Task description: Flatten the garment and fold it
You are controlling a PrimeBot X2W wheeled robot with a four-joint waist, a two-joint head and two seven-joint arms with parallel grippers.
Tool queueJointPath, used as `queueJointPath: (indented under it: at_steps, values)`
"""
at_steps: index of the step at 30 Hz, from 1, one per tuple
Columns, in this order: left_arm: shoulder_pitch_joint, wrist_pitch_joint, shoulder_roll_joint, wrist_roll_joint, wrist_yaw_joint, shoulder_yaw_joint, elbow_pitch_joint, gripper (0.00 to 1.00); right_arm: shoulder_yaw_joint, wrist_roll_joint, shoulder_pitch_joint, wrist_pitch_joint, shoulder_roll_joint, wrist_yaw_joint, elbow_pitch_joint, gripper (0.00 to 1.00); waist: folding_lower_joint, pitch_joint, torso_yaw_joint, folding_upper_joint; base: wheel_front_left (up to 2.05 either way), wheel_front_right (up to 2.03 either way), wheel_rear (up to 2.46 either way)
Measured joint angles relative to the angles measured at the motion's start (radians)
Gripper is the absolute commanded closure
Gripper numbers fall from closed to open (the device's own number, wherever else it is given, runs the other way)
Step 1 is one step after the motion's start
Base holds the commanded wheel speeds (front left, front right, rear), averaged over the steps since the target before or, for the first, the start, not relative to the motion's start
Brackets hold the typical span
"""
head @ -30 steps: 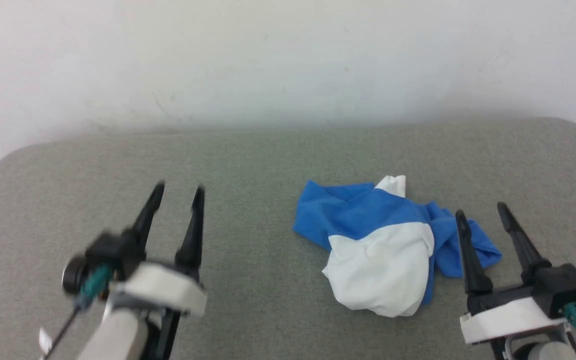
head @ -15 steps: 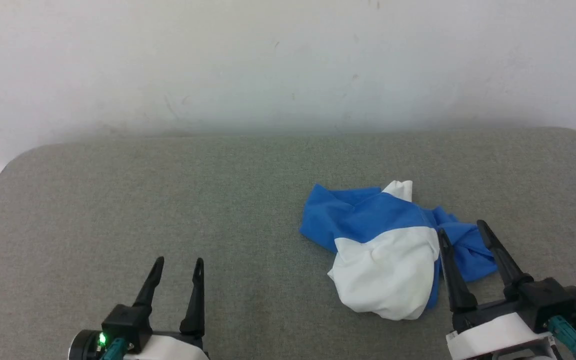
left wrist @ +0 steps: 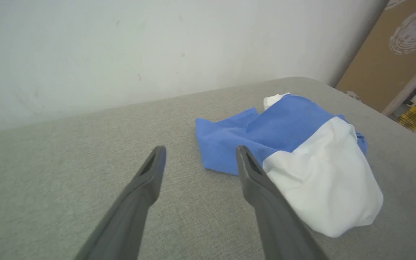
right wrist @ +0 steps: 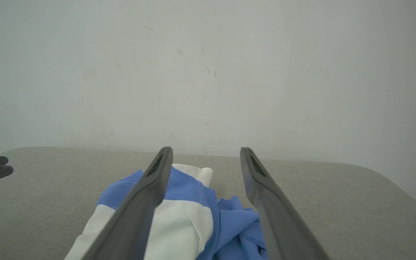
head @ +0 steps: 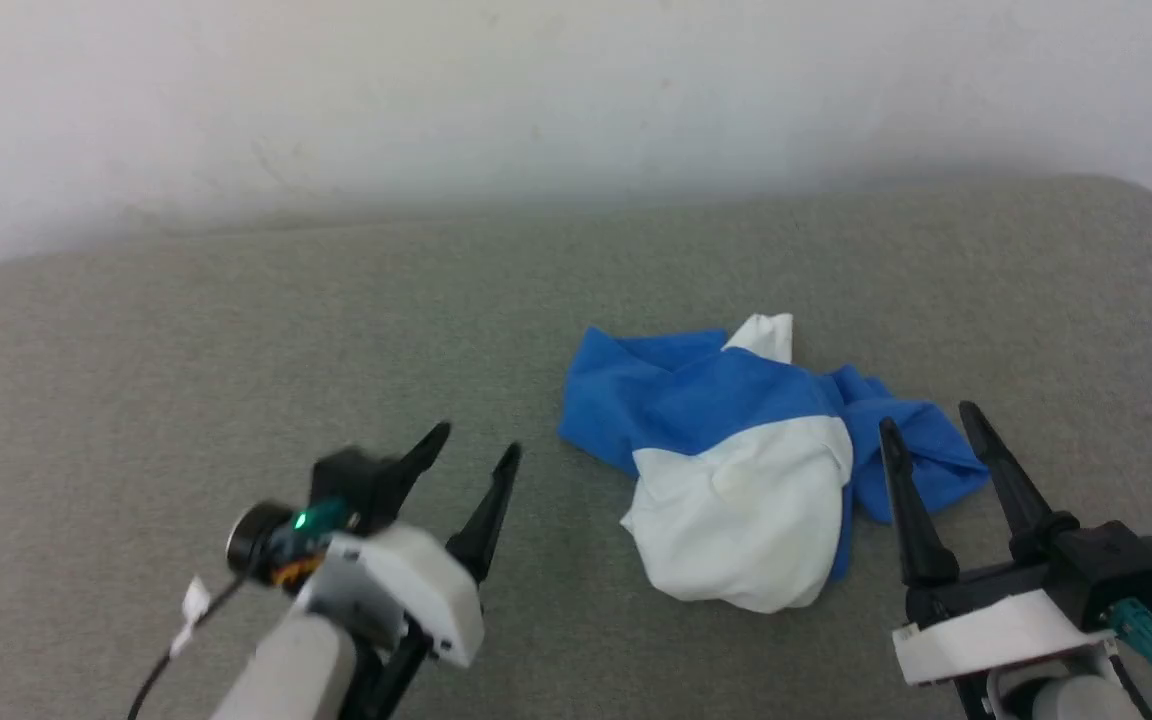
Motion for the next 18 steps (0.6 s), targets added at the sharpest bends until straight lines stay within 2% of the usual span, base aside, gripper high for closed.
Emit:
queueJointPath:
  at_steps: [4, 7, 14, 18]
  values:
    - [-0.16, 0.19, 0.041, -0.021, -0.035, -0.06, 0.027, 0.0, 0.005, 0.006, -0.036, 0.0, 0.0, 0.0, -0.005, 0.0, 0.0001, 0.047, -0.042, 0.0, 0.0, 0.0, 0.0]
    - [-0.283, 0.291, 0.071, -0.056, -0.044, -0.09, 0.056, 0.0, 0.008, 0.021, -0.06, 0.0, 0.0, 0.0, -0.005, 0.0, 0.0002, 0.079, -0.083, 0.0, 0.0, 0.0, 0.0]
    - [-0.525, 0.537, 0.145, -0.2, -0.046, -0.205, 0.193, 0.0, 0.039, 0.047, -0.088, 0.0, 0.0, 0.0, -0.004, 0.0, 0.0002, 0.145, -0.187, 0.0, 0.0, 0.0, 0.0]
    - [-0.609, 0.651, 0.177, -0.276, -0.046, -0.24, 0.286, 0.0, 0.044, 0.06, -0.099, 0.0, 0.0, 0.0, -0.003, 0.0, 0.0001, 0.18, -0.237, 0.0, 0.0, 0.0, 0.0]
